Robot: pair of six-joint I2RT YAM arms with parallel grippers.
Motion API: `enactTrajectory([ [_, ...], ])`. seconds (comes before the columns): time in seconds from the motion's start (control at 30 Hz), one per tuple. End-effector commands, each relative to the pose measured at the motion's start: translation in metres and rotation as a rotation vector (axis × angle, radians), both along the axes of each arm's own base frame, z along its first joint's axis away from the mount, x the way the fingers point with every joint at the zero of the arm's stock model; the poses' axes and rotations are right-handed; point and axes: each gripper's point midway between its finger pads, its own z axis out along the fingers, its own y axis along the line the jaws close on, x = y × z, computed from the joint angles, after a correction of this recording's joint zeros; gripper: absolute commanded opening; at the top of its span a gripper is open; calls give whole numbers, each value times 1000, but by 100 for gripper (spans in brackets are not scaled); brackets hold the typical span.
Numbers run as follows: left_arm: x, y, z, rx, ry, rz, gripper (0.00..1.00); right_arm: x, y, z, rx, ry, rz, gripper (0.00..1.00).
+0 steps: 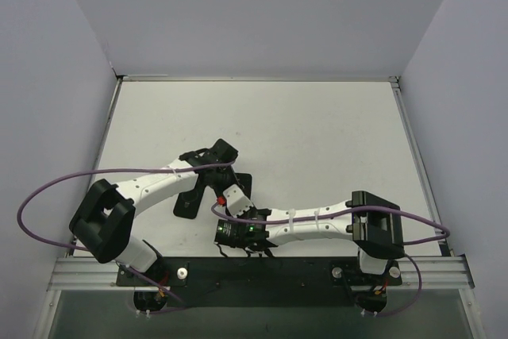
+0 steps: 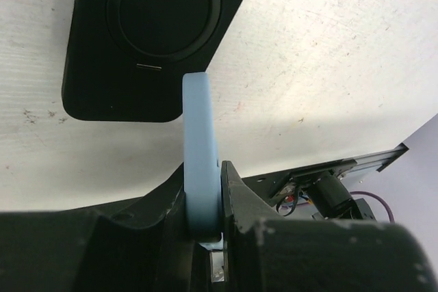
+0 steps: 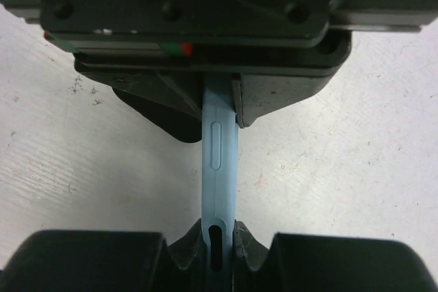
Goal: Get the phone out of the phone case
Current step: Adjust the phone.
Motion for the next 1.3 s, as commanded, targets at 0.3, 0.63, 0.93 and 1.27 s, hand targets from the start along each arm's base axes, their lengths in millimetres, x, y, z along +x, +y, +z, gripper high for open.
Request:
enactTrajectory([
  [0.3, 12, -42, 74, -315, -203, -95, 78, 11, -34, 46, 137, -36, -76, 0],
  [0.63, 31, -48, 134, -483, -447, -150, 91, 34, -62, 52, 468, 155, -193, 0],
  [0.93, 36, -27, 149, -660, -660, -169, 95, 58, -64, 147, 1123, 257, -195, 0],
  [1.27, 17, -49, 170, -969, -593, -222, 88, 36, -30, 188, 1384, 442, 9, 0],
])
